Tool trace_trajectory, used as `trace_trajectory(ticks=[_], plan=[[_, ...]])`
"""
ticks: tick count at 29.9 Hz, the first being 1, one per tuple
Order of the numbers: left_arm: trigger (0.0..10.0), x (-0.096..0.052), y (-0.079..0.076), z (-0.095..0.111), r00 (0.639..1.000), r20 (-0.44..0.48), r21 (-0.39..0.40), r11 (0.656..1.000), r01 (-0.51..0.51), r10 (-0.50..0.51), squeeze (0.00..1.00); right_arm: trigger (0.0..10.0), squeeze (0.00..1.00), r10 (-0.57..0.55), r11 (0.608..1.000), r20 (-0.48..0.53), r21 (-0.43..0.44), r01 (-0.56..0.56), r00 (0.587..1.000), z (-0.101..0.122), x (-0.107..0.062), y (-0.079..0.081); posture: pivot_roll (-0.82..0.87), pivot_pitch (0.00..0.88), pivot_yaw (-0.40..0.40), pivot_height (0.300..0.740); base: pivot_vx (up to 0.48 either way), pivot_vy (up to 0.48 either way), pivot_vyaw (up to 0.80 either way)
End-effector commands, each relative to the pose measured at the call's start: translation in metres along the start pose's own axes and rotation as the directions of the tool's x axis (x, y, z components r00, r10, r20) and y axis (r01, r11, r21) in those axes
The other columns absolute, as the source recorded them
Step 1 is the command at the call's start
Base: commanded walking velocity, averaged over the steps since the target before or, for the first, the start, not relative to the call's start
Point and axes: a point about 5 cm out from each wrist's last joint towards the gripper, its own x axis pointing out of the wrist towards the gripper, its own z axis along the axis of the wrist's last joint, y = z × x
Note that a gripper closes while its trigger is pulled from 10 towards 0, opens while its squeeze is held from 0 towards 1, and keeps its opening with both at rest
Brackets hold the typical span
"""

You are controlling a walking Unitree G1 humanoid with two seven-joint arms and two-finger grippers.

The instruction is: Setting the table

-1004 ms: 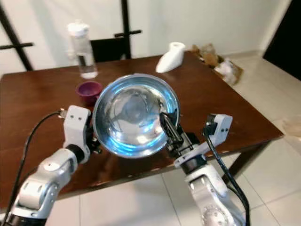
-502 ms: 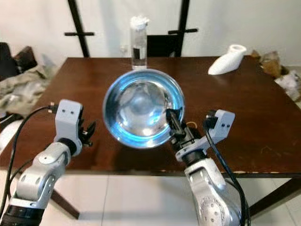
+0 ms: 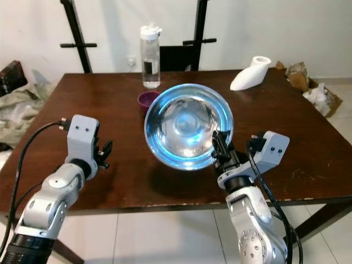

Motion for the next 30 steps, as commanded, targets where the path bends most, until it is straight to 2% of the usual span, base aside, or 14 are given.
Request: trace_trajectory(ticks=[1,14,25,28,30], plan=[[10.0,0.001,0.000,-0.005,1.000,-0.018,0.006,1.000,-0.003,0.003,0.00,10.0,0.00,0.002,1.000,0.013,-0.001,-0.002,1.000,0.000,0.000,0.001,0.01,0.114,0.110,0.740,0.480,0.000,0.00],[10.0,0.001,0.000,-0.006,1.000,-0.013,0.009,1.000,0.000,0.000,0.00,10.0,0.00,0.009,1.000,0.012,-0.007,-0.009,1.000,-0.001,0.000,0.001,0.01,0.117,0.110,0.740,0.478,0.000,0.00],[10.0,0.000,-0.002,-0.006,1.000,-0.012,0.017,1.000,0.015,-0.015,0.00,10.0,0.00,0.007,1.000,0.007,-0.018,-0.007,1.000,-0.002,-0.002,0.000,0.01,0.121,0.110,0.740,0.000,0.000,0.00],[10.0,-0.001,-0.002,-0.007,1.000,-0.012,0.011,1.000,0.022,-0.022,0.00,10.0,0.00,-0.001,0.999,-0.010,-0.041,0.001,1.000,-0.004,-0.003,-0.002,0.01,0.121,0.110,0.740,0.000,0.000,0.00],[10.0,-0.002,-0.002,-0.008,1.000,-0.021,0.007,1.000,0.024,-0.024,0.00,10.0,0.00,-0.034,0.995,-0.057,-0.090,0.028,0.998,-0.011,-0.004,-0.008,0.01,0.121,0.110,0.740,0.000,0.000,0.00]])
